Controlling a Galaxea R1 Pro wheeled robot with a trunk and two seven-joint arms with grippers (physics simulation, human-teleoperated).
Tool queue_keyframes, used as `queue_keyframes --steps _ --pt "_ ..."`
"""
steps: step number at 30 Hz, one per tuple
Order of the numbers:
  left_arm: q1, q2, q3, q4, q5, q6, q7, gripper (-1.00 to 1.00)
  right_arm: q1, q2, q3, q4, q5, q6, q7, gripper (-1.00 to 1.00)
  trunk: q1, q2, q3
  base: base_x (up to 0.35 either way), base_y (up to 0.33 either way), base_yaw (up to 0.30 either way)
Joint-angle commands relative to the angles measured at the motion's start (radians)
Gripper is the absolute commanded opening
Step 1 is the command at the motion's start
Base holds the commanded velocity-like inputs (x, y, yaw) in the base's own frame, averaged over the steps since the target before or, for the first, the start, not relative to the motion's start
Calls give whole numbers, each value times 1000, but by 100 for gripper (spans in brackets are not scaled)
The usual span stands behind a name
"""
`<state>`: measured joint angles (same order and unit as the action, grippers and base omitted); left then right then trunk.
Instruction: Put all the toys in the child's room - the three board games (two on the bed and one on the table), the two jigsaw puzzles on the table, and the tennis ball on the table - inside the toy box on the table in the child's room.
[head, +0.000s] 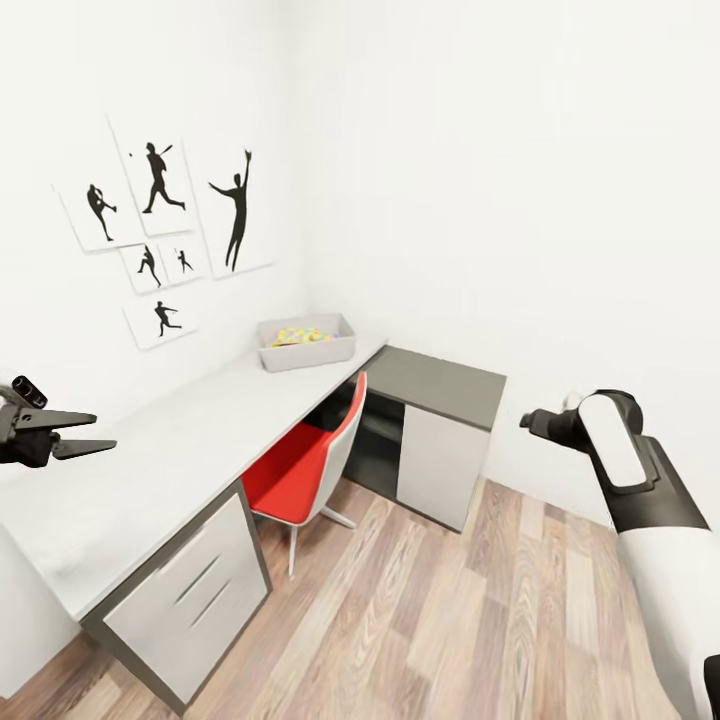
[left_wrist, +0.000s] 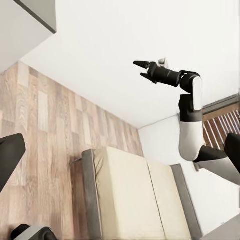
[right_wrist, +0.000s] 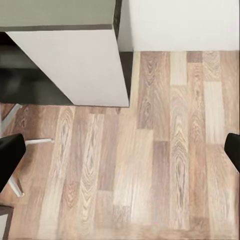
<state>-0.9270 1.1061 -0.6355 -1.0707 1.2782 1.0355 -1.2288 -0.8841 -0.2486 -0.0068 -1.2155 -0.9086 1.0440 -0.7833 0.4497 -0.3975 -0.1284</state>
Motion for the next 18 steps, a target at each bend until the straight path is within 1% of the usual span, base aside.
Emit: queue_keyframes --steps 1,3,6,7,8,9,11,12,13,14,15,16,17,18 --pt "-4 1 -7 2 4 6 -5 100 11 0 -8 -1 -10 3 -9 100 0 -3 -2 -273 169 -275" --pt "-4 1 -7 2 4 6 -5 100 51 0 -28 0 -10 1 -7 100 0 -3 -1 -273 169 -275" --pt "-4 0 -7 2 4 6 -5 100 138 1 -54 8 -7 -5 -4 100 0 -3 1 -273 169 -275" --pt "-4 1 -7 2 4 6 -5 100 153 1 -57 11 -7 -11 -4 100 0 -3 1 -273 169 -275" --pt "-4 1 -7 2 4 6 -5 100 186 1 -63 23 -6 -31 -3 100 0 -3 2 -273 169 -275" --pt "-4 1 -7 2 4 6 -5 100 226 2 -66 43 -5 -65 -1 100 0 -3 2 -273 169 -275" --pt "-4 1 -7 2 5 6 -5 100 318 6 -66 120 -1 -164 1 100 0 -3 3 -273 169 -275" --pt "-4 1 -7 2 5 6 -6 100 340 8 -64 147 0 -194 1 100 0 -3 3 -273 169 -276" --pt "-4 1 -7 2 4 6 -7 100 378 12 -57 209 4 -257 2 100 0 -3 4 -273 169 -276" --pt "-4 0 -7 1 5 6 -8 100 406 15 -41 283 12 -325 3 100 0 -3 4 -273 168 -265" --pt "-4 1 -7 1 6 6 -9 100 425 20 -15 369 24 -396 11 100 0 -3 4 -273 168 -198" --pt "-4 0 -7 1 6 6 -10 100 437 28 23 464 41 -475 31 100 0 -3 4 -273 166 -126" --pt "-4 0 -7 1 7 7 -11 100 445 40 71 558 60 -563 65 100 0 -3 4 -273 163 -81" --pt "-4 0 -7 0 7 7 -12 100 450 58 128 648 80 -662 113 100 0 -3 4 -273 158 -52"
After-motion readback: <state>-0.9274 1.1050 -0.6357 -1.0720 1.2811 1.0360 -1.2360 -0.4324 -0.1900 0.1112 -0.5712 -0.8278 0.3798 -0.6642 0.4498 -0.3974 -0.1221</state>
